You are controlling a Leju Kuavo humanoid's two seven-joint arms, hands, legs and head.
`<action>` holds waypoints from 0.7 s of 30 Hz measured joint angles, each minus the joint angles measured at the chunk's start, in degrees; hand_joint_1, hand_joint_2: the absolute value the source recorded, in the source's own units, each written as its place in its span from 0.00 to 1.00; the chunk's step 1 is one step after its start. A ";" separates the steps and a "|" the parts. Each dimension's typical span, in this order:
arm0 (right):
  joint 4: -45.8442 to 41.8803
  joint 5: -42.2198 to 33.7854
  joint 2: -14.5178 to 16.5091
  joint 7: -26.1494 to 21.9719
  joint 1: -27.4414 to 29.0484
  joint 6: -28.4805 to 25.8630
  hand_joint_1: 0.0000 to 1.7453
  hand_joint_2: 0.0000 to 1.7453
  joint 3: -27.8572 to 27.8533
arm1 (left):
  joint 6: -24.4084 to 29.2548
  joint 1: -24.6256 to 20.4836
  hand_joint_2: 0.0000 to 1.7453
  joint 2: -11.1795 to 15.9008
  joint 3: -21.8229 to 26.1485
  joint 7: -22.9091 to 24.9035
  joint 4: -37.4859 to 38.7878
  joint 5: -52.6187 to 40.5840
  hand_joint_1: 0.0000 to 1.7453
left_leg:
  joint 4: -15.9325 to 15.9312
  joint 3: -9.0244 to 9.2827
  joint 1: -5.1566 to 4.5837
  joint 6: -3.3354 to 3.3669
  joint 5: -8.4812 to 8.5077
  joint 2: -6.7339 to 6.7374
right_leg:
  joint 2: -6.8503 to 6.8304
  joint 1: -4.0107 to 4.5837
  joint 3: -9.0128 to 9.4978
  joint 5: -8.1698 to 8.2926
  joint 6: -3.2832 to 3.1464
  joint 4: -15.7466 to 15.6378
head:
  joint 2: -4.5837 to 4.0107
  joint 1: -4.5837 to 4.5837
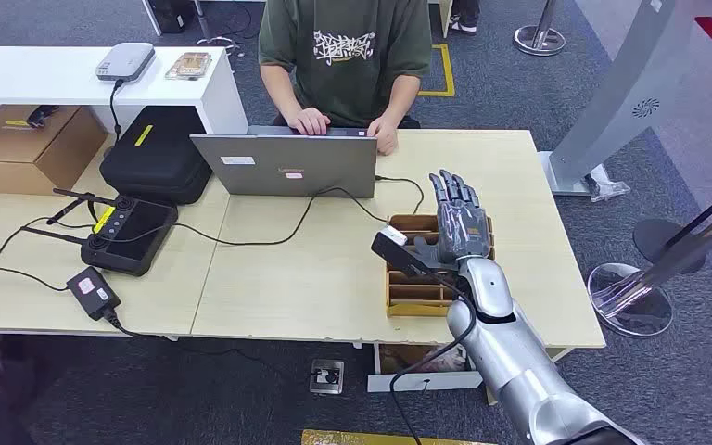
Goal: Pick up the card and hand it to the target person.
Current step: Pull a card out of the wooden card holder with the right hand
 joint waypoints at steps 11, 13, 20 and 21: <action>-0.01 0.00 0.00 -0.07 0.00 -0.01 0.11 1.00 0.00 | 0.03 0.00 0.00 0.05 -0.02 0.31 0.00 0.04 0.00 | 0.00 0.00 0.00 0.00 0.00 0.00 | 0.00 0.00 0.00 0.00 0.00 0.00 | 0.00 0.00; -0.01 0.00 0.00 -0.07 0.00 0.00 0.11 1.00 0.00 | 0.05 0.00 0.00 0.07 -0.02 0.31 0.00 0.07 0.00 | 0.00 0.00 0.00 0.00 0.00 0.00 | 0.00 0.00 0.00 0.00 0.00 0.00 | 0.00 0.00; 0.01 0.02 0.00 0.02 0.01 0.47 0.16 1.00 0.00 | 0.20 0.00 0.00 0.08 -0.04 0.31 0.00 0.17 0.00 | 0.00 0.00 0.00 0.00 0.00 0.00 | 0.00 0.00 0.00 0.00 0.00 0.00 | 0.00 0.00; 0.01 0.02 0.00 0.02 0.01 0.54 0.17 1.00 0.00 | 0.21 0.01 0.00 0.07 -0.04 0.31 0.00 0.17 0.00 | 0.00 0.00 0.00 0.00 0.00 0.00 | 0.00 0.00 0.00 0.00 0.00 0.00 | 0.00 0.01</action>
